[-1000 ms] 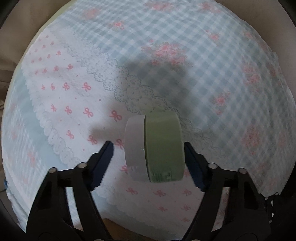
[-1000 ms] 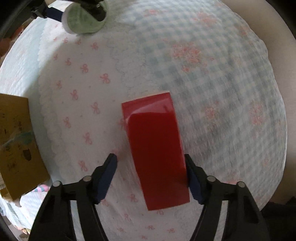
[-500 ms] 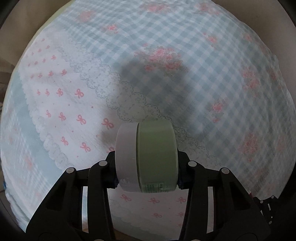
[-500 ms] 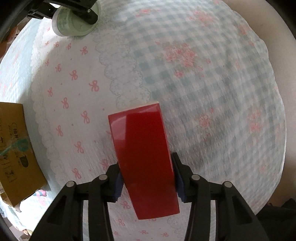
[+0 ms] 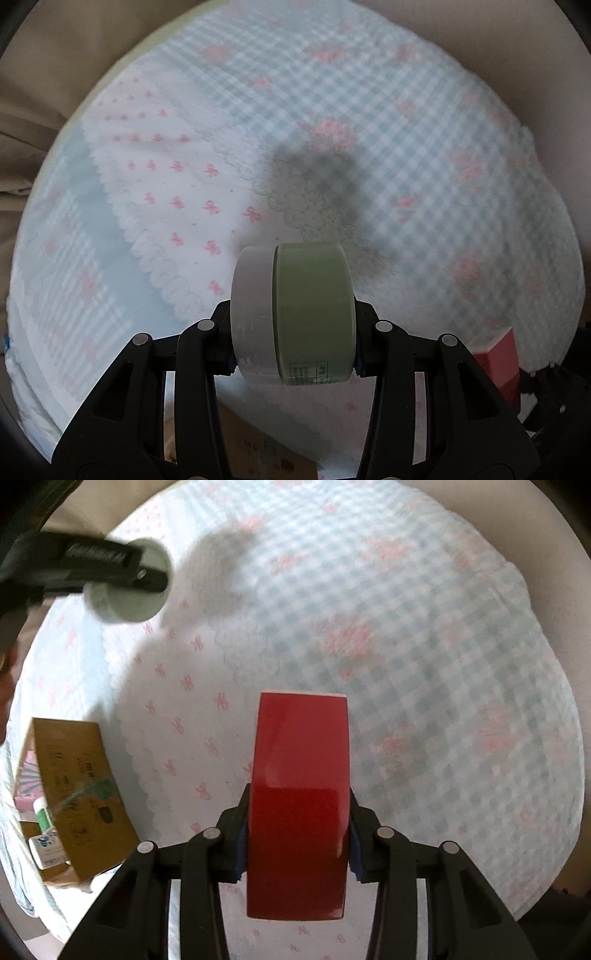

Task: Organize rigid objects
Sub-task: 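Carry the tape roll and red box over the box and lower them in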

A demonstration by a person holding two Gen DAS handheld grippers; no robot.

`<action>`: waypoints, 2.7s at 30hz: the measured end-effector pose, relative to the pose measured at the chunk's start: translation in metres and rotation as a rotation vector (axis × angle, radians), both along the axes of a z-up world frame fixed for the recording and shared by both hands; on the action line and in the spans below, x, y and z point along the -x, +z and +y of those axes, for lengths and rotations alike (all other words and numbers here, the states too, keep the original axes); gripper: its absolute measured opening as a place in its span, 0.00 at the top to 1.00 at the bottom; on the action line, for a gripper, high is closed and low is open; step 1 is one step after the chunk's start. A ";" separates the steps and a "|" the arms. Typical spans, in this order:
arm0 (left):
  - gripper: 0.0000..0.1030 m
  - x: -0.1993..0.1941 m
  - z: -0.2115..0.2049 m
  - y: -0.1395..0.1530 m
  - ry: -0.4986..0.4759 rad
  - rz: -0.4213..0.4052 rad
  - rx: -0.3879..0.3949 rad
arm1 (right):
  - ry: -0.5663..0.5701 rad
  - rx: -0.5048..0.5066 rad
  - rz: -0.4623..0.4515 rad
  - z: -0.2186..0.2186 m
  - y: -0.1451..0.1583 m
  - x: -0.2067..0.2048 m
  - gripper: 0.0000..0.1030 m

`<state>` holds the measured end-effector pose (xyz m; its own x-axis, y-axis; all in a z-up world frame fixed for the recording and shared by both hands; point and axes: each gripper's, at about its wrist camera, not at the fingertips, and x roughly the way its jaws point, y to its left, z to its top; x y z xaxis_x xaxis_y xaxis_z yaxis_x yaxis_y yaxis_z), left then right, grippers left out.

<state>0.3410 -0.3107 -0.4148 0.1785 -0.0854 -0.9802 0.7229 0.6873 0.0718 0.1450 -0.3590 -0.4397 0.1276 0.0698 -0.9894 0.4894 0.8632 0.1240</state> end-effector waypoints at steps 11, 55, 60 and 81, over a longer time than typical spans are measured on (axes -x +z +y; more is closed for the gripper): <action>0.62 0.046 0.045 0.119 0.105 -0.099 0.135 | 0.015 0.091 -0.156 -0.008 0.114 0.022 0.63; 0.62 0.089 0.483 0.128 0.482 -0.069 0.208 | 0.319 -0.128 -0.250 0.306 0.178 -0.048 0.63; 0.62 0.065 0.486 0.094 0.467 -0.024 0.189 | 0.333 -0.117 -0.183 0.320 0.150 -0.065 0.63; 0.32 0.021 0.449 0.009 0.331 0.118 0.142 | 0.404 -0.216 0.046 0.335 0.021 -0.121 0.58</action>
